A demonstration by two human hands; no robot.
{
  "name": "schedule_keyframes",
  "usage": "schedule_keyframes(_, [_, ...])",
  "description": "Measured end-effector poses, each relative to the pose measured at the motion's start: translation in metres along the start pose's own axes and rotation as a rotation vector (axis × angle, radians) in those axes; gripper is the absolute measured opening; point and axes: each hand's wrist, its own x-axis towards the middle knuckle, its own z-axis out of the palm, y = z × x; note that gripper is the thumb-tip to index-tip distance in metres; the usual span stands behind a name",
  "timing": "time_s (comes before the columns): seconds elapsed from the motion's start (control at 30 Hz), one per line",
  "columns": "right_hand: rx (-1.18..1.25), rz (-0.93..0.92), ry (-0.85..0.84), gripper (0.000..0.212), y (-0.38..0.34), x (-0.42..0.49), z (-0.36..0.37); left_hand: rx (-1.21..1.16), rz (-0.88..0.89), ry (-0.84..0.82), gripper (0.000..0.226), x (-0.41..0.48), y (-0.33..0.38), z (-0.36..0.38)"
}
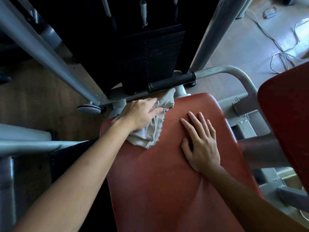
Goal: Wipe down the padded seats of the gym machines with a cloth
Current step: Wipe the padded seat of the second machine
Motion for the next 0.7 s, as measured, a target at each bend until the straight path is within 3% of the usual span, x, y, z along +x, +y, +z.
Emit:
schedule_keyframes(0.17, [-0.006,-0.012,-0.003,0.059,0.001,-0.001,0.002,0.056,0.015,0.117,0.026,-0.040,-0.031,0.000])
schedule_keyframes(0.27, [-0.013,-0.016,0.000,0.059,0.002,-0.002,0.004,0.088,0.011,0.167,0.051,-0.057,-0.038,0.010])
schedule_keyframes(0.43, [-0.010,-0.021,0.012,0.058,0.001,-0.003,0.004,0.159,-0.001,0.360,0.050,-0.088,-0.031,0.030])
schedule_keyframes(0.57, [0.009,-0.016,0.005,0.058,0.002,-0.005,0.004,0.200,-0.158,0.463,0.053,-0.128,-0.018,0.057])
schedule_keyframes(0.7, [0.049,0.009,-0.034,0.056,-0.001,-0.009,0.006,0.076,-0.327,0.579,0.054,-0.167,0.000,0.085])
